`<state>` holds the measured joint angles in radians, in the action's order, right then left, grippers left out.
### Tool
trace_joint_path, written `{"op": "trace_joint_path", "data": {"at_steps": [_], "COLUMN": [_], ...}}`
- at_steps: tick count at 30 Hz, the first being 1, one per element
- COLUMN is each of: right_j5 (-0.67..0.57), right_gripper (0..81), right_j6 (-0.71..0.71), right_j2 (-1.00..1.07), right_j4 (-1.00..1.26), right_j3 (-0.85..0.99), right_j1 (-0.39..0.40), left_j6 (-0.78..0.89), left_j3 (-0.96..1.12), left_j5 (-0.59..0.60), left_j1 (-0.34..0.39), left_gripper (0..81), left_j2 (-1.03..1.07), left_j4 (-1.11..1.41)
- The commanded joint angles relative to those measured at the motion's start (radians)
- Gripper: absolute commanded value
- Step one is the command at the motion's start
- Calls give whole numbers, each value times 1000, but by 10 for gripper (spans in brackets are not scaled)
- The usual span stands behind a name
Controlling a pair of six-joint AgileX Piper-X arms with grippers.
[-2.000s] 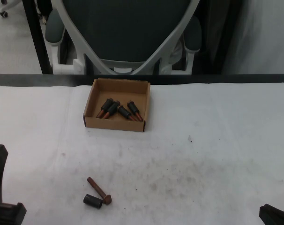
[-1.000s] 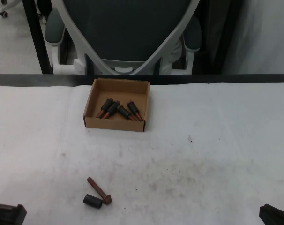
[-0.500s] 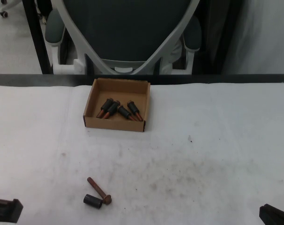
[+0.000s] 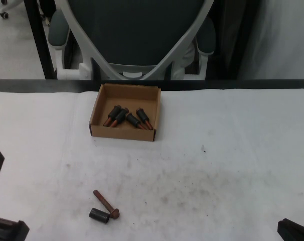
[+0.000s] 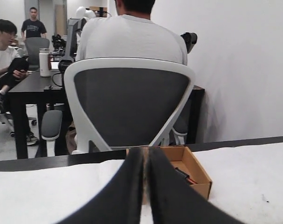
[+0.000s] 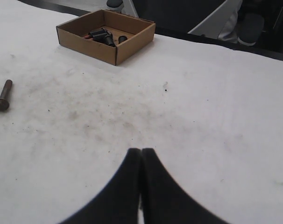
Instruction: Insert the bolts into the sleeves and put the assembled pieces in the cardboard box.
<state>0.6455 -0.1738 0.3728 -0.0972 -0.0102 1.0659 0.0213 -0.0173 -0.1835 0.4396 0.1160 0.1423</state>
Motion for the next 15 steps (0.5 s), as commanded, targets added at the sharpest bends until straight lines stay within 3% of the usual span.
{"op": "trace_joint_path", "data": {"at_steps": [1,8,15], "right_j5": [3,0,0], "right_gripper": [2,2,2], "right_j6": [-6,-6,-6], "right_j2": [-7,-7,-7], "right_j4": [5,6,6], "right_j3": [10,10,10], "right_j1": [1,1,1], "left_j6": [8,32,43], "left_j3": [17,17,17], "left_j5": [58,59,59], "left_j1": [0,0,0], "left_gripper": [143,399,426], "left_j2": [-7,-7,-7], "left_j4": [19,19,19]}}
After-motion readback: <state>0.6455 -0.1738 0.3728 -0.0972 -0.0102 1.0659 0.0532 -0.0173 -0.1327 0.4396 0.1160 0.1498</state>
